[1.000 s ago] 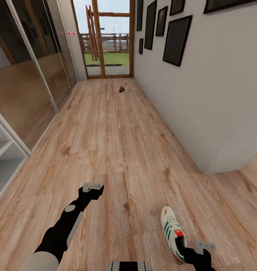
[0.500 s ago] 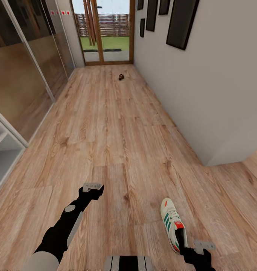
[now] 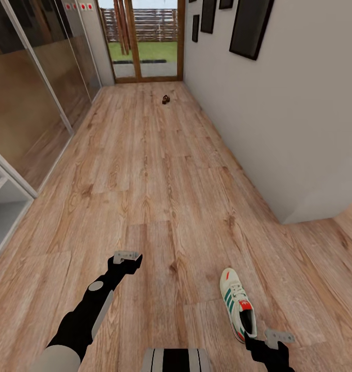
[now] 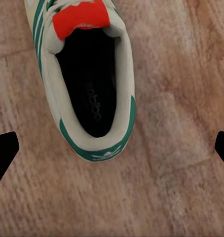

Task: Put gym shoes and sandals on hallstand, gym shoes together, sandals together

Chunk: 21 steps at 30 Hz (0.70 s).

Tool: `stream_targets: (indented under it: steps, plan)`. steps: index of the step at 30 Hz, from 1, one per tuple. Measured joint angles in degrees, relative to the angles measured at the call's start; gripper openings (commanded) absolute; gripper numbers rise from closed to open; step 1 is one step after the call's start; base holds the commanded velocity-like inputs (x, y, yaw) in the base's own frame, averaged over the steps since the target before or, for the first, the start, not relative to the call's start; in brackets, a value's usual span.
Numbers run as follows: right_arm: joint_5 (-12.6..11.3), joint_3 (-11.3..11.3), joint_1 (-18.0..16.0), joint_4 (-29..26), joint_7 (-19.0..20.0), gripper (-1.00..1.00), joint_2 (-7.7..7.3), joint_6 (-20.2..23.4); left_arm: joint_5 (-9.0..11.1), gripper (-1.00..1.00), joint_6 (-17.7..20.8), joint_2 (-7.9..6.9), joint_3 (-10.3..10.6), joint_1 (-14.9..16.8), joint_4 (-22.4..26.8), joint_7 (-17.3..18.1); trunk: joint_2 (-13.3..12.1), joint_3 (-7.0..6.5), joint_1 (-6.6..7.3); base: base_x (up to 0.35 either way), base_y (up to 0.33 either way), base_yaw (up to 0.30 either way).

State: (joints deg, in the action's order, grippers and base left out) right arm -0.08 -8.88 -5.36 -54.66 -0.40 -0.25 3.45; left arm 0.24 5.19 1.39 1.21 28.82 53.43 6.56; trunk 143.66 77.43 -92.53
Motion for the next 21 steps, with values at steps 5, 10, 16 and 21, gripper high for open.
stream_targets:
  steps: [5, 10, 16, 21]
  plan:
    - [0.29, -0.14, 0.32, -0.32, 0.18, 1.00, -0.10, -0.32, 0.19, 1.00, -0.35, 0.17, 0.15, -0.17, -0.32, 0.00, 0.00, 0.04, 0.00, 0.000, 0.000, 0.000]
    - [0.27, 0.00, 0.72, -0.83, 0.18, 1.00, -0.24, -1.29, -0.08, 1.00, -0.57, -0.17, 0.08, -0.17, 0.19, -0.08, 0.00, 0.03, 0.00, 0.000, 0.000, 0.000]
    - [0.30, 0.16, 0.78, -1.78, 0.17, 1.00, -0.14, 0.42, -0.15, 1.00, 0.05, -0.25, -0.08, -0.17, 0.80, -0.15, 0.00, 0.03, 0.00, 0.000, 0.000, 0.000]
    - [0.32, -0.23, -0.18, -2.45, -0.09, 1.00, -0.14, -0.19, -0.13, 1.00, 0.09, -0.31, -0.17, -0.09, 1.13, -0.09, 0.00, 0.03, 0.00, 0.000, 0.000, 0.000]
